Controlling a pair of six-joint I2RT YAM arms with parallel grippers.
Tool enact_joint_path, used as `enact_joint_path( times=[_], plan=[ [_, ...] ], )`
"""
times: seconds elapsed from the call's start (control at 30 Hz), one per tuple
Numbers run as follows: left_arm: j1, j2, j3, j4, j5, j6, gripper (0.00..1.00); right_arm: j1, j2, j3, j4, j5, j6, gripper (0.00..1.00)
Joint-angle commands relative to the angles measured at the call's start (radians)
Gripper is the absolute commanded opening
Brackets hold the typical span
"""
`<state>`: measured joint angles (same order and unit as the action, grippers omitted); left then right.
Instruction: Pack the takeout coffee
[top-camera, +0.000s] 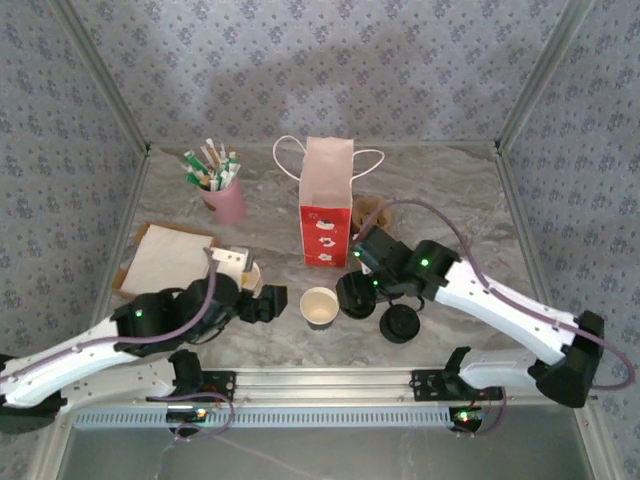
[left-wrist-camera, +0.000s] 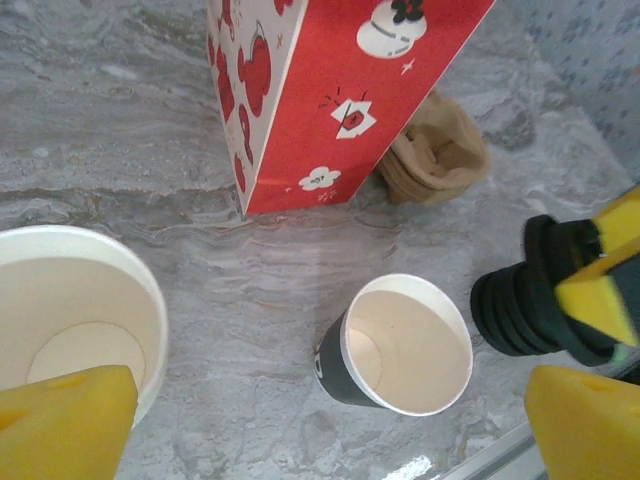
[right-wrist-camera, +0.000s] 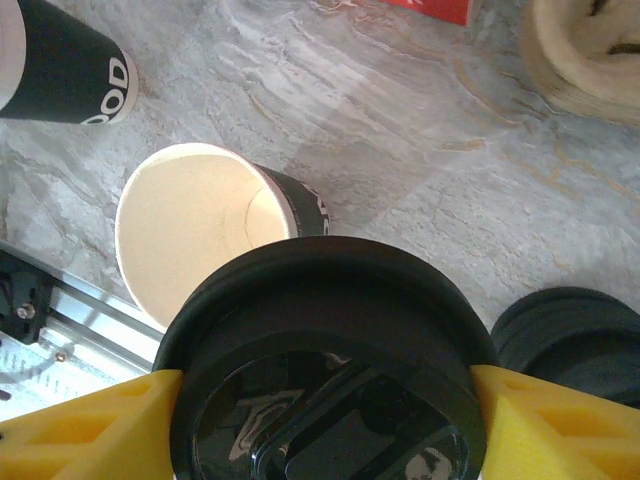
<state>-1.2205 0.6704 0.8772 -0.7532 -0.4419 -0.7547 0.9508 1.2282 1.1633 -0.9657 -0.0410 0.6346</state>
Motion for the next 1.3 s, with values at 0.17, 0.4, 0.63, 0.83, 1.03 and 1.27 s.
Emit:
enact_joint_path(
  times=[0.17, 0.4, 0.63, 0.83, 1.03, 1.27],
  plan=[
    [-0.009, -0.145, -0.066, -0.038, 0.039, 0.039, 0.99, 0.065, 0.195, 0.185, -0.059, 0.016, -0.068, 0.71],
    [-0.009, -0.144, -0.069, -0.037, 0.089, 0.083, 1.00, 0.105, 0.343, 0.310, -0.138, 0.032, -0.094, 0.72],
    [-0.009, -0.150, -0.082, -0.036, 0.114, 0.102, 1.00, 0.151, 0.460, 0.409, -0.218, 0.068, -0.111, 0.73],
    [-0.010, -0.162, -0.092, -0.038, 0.121, 0.108, 0.99, 0.169, 0.520, 0.459, -0.261, 0.117, -0.111, 0.73],
    [-0.008, -0.173, -0.099, -0.038, 0.121, 0.109, 0.99, 0.172, 0.550, 0.469, -0.265, 0.122, -0.111, 0.73],
    [-0.009, -0.172, -0.101, -0.032, 0.124, 0.107, 0.99, 0.175, 0.554, 0.447, -0.223, 0.099, -0.113, 0.74]
  ],
)
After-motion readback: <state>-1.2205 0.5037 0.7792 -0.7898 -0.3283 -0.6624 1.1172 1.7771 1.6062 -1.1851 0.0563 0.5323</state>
